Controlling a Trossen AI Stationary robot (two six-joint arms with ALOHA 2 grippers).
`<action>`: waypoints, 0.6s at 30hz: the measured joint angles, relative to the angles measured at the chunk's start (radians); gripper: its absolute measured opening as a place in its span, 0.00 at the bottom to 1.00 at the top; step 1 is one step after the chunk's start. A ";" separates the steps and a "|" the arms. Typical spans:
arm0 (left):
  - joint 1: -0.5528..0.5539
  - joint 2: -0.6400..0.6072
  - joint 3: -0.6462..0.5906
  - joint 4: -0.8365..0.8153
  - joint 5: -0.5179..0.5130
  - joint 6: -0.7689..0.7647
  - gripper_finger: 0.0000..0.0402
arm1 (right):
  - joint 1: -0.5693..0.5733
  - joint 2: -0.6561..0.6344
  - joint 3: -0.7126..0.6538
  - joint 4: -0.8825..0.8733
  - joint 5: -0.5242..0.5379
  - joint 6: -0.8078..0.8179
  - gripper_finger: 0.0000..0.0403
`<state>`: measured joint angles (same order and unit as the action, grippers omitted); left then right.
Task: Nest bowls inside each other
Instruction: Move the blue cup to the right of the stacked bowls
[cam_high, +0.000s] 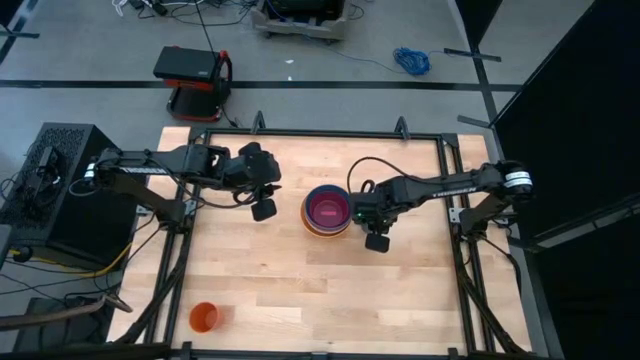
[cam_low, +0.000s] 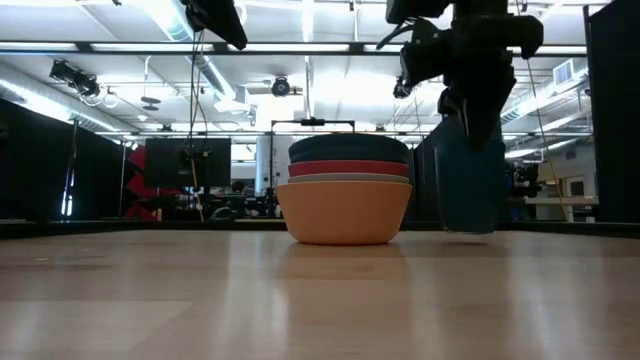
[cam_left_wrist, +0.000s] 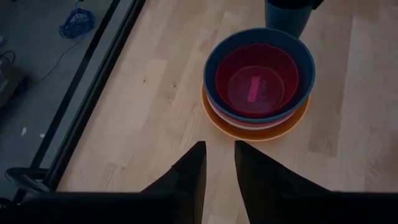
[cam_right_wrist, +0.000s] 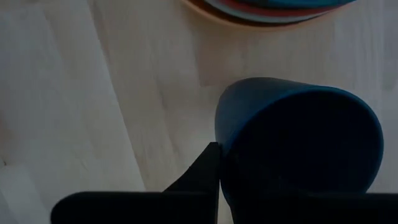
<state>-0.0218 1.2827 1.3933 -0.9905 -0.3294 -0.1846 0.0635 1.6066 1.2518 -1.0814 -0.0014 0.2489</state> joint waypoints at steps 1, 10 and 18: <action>0.000 0.000 0.000 0.000 0.000 0.000 0.18 | 0.000 0.001 0.000 0.000 0.000 0.000 0.00; 0.000 0.000 0.000 0.000 0.000 0.000 0.21 | 0.000 0.001 0.000 -0.011 -0.001 0.002 0.00; 0.000 0.000 0.000 0.000 0.000 0.000 0.21 | 0.000 0.008 0.000 -0.009 -0.001 0.005 0.00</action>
<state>-0.0216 1.2827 1.3930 -0.9910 -0.3294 -0.1848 0.0635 1.6144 1.2518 -1.0907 -0.0025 0.2536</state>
